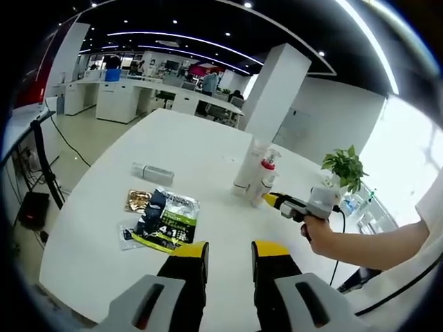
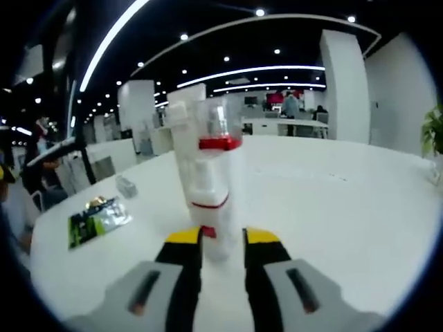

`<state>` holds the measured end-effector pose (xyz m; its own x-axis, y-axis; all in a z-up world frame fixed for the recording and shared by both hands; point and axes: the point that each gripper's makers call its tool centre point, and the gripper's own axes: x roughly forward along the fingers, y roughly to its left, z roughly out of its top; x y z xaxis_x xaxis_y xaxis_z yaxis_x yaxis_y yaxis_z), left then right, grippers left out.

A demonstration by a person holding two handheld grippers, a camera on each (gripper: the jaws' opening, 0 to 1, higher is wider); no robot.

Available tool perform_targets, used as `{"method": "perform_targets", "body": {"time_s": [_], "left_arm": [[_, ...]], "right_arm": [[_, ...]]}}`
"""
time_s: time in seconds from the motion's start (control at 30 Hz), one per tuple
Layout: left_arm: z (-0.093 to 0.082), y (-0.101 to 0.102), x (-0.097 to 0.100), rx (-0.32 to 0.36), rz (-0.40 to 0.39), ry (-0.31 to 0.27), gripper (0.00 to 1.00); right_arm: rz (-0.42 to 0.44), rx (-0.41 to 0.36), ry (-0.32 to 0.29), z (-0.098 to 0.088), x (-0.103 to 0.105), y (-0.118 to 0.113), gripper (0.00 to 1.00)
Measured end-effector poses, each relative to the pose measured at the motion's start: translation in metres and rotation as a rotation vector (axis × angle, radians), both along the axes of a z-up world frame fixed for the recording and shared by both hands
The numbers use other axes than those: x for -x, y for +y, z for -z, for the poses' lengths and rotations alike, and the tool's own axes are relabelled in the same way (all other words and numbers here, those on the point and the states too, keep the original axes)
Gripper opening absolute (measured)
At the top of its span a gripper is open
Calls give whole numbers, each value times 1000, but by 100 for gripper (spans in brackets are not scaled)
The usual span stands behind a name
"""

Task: Arrange the skincare products in the storage area until every visible bottle or jar stands upright without overlapping.

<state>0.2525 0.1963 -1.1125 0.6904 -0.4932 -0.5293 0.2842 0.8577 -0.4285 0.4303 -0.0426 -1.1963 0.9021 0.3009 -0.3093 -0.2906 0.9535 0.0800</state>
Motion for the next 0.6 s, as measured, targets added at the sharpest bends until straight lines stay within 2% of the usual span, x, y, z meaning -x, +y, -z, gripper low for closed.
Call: {"method": "perform_targets", "body": {"time_s": [0.33, 0.6], "left_arm": [[-1, 5, 4, -4, -27, -2, 25], [0, 3, 7, 11, -37, 2, 25]], "right_arm": [[-7, -15, 16, 3, -5, 6, 22], [-24, -6, 25, 2, 5, 3, 23]]}}
